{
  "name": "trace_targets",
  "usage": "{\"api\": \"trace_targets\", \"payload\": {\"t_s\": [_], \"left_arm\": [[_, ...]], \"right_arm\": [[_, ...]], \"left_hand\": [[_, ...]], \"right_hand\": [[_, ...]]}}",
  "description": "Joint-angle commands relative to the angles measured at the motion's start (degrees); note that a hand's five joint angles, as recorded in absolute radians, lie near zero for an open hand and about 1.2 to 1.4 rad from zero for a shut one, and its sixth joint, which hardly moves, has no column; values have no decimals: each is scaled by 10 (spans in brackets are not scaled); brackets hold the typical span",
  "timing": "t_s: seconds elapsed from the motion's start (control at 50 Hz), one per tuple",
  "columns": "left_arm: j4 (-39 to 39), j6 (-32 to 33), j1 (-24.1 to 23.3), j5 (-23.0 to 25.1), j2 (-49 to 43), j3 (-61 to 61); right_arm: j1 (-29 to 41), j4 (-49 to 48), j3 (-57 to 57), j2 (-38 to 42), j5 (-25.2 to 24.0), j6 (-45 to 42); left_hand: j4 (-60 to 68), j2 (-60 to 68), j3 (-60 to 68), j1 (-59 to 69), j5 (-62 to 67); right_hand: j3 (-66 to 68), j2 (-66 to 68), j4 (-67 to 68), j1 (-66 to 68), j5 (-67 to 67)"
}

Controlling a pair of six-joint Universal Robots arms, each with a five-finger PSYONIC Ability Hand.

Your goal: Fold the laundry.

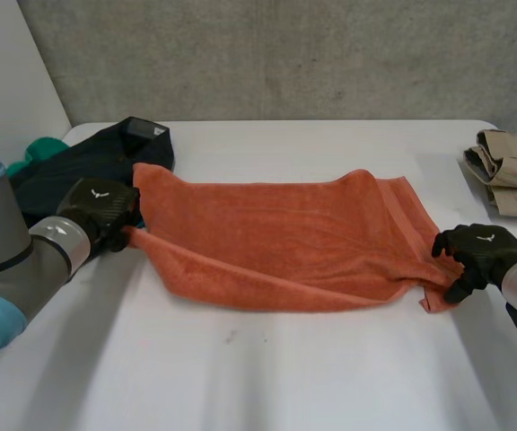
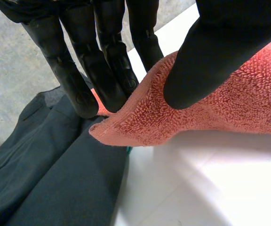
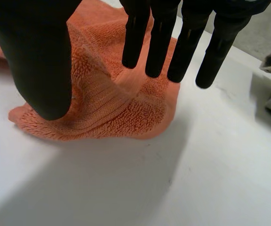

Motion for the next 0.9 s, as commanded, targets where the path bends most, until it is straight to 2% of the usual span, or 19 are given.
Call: {"api": "trace_targets", "payload": {"t_s": [0.02, 0.04, 0.06, 0.12, 0.18, 0.26, 0.3, 0.36, 0.44, 0.52, 0.64, 0.74, 0.76, 0.82, 0.84, 0.88, 0.9], "left_arm": [[6, 0, 1, 0, 0, 4], [7, 0, 0, 0, 0, 4], [6, 1, 0, -1, 2, 4], [1, 2, 0, -4, 15, 5], [-3, 5, 5, -5, 73, 4], [-30, 11, 13, -2, 160, 6], [-57, 12, 28, 0, 209, 16], [-90, 13, 44, 4, 240, 28], [-142, 13, 52, 16, 252, 27], [-154, 14, 50, 35, 234, 0], [-85, 60, 41, 32, 95, 19], [29, 85, 2, 1, 1, 137], [72, 85, -16, -13, -19, 186], [141, 82, -32, -28, -38, 259], [191, 77, -36, -32, -41, 297], [243, 68, -37, -36, -37, 322], [269, 61, -36, -39, -35, 331]], "right_arm": [[12, -5, -19, 33, 1, -17], [14, -6, -21, 34, 1, -17], [18, -5, -24, 33, 1, -18], [20, -1, -36, 30, 3, -20], [20, 24, -63, 5, 5, -34], [14, 114, -116, -110, 3, -76], [9, 192, -170, -152, -4, -109], [-1, 299, -243, -146, -7, -156], [-3, 394, -283, -132, -4, -217], [-1, 418, -283, -96, 2, -253], [20, 398, -297, -21, 16, -252], [56, 319, -366, 39, 77, -220], [66, 277, -397, 53, 96, -193], [78, 195, -442, 59, 118, -141], [84, 131, -459, 57, 123, -103], [86, 57, -466, 51, 126, -62], [86, -22, -463, 39, 127, -21]], "left_hand": [[114, 117, 119, 147, 135], [114, 117, 119, 147, 135], [114, 117, 119, 147, 135], [114, 117, 119, 147, 135], [114, 117, 119, 147, 135], [114, 117, 119, 147, 135], [114, 117, 119, 147, 135], [114, 117, 119, 147, 135], [114, 117, 119, 147, 135], [114, 117, 119, 147, 135], [114, 117, 119, 147, 135], [114, 117, 119, 147, 135], [114, 117, 119, 147, 135], [114, 117, 119, 147, 135], [114, 117, 119, 147, 135], [114, 117, 119, 147, 135], [114, 117, 119, 147, 135]], "right_hand": [[231, 230, 229, 230, 226], [309, 309, 308, 309, 305], [468, 467, 466, 467, 463], [469, 469, 468, 469, 465], [469, 469, 468, 469, 465], [469, 469, 468, 469, 465], [469, 469, 468, 469, 465], [469, 469, 468, 469, 465], [469, 469, 468, 469, 465], [469, 469, 468, 469, 465], [469, 469, 468, 469, 465], [469, 469, 468, 469, 465], [469, 469, 468, 469, 465], [469, 469, 468, 469, 465], [469, 469, 468, 469, 465], [469, 469, 468, 469, 465], [469, 469, 468, 469, 465]]}}
